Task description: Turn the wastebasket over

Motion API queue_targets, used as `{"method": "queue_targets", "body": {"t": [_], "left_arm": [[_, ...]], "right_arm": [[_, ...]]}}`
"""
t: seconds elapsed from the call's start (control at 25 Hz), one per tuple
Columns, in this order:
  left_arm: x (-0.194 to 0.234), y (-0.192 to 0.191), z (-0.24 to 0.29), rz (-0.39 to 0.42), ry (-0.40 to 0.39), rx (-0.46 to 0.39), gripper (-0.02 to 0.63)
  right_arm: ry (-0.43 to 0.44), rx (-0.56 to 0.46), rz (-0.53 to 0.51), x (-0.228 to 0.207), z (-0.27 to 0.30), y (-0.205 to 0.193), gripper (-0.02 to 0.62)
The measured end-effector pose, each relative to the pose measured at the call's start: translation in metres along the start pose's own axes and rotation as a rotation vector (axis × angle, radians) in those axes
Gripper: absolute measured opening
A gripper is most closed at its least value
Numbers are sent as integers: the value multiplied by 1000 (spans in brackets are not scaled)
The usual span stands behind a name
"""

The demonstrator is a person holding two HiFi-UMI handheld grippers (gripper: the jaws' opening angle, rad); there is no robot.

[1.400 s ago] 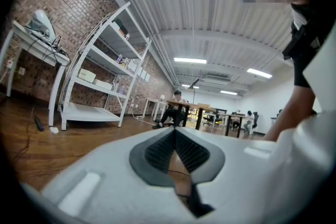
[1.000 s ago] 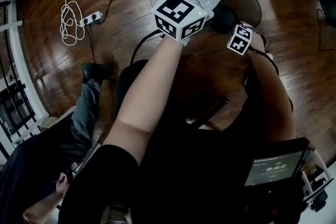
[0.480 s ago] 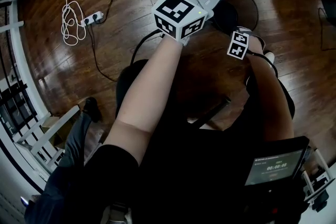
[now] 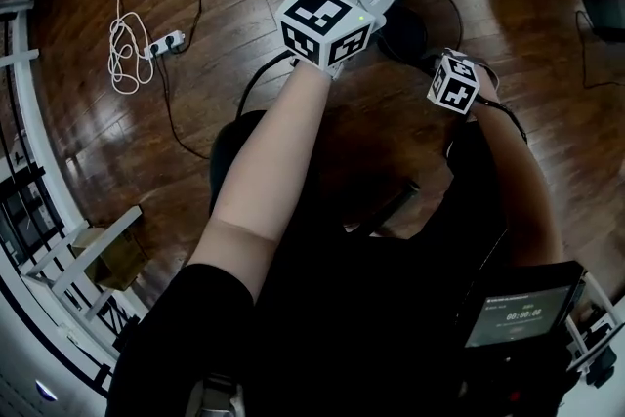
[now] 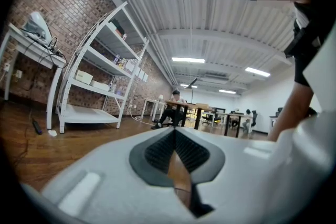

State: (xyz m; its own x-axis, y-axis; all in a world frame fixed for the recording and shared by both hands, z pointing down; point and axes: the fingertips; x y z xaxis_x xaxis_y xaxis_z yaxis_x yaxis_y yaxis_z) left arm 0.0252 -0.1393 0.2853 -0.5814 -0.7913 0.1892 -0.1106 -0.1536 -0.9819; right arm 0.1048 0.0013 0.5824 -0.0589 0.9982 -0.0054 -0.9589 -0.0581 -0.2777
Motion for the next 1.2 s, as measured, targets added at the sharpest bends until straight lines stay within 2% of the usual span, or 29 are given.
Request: {"method": "queue_targets", "body": {"t": [0.04, 0.12, 0.28, 0.36, 0.48, 0.56, 0.64, 0.8, 1.0, 1.2], "left_arm": [[-2, 0, 1, 8, -3, 0, 3], [-10, -2, 8, 37, -24, 7, 3], [-29, -14, 18, 87, -73, 28, 3], [-37, -21, 21, 90, -85, 33, 3], [-62, -22, 28, 114, -114, 45, 2], [-81, -19, 33, 121, -140, 49, 3], [-94, -22, 37, 134, -168, 57, 3], [-108, -34, 37, 129, -207, 72, 3], [-101, -31, 40, 97, -193, 54, 3], [-98, -35, 42, 97, -183, 60, 3]], "right_arm": [[-26, -60, 14, -7, -16, 6, 15], [-97, -232, 98, -28, -51, 18, 9], [-227, -673, 387, -79, -136, 34, 9], [-296, -868, 490, -95, -178, 35, 9], [-369, -1100, 591, -95, -243, 38, 9], [-386, -1205, 631, -85, -277, 40, 9], [-402, -1248, 636, -76, -288, 39, 11], [-468, -1258, 610, -71, -288, 33, 9], [-504, -1257, 539, -77, -290, 43, 9], [-506, -1243, 536, -84, -278, 47, 8]]}}
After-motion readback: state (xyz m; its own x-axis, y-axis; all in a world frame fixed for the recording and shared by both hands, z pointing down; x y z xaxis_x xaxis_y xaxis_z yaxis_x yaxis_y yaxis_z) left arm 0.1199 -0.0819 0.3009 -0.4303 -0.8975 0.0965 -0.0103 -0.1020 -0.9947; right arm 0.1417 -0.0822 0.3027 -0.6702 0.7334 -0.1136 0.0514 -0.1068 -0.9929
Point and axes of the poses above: the fingertips, and each gripper's own axes: z forward along the fingers, x to its left, y out of its top, and after that the axes turned 3 degrees about z, right-handed
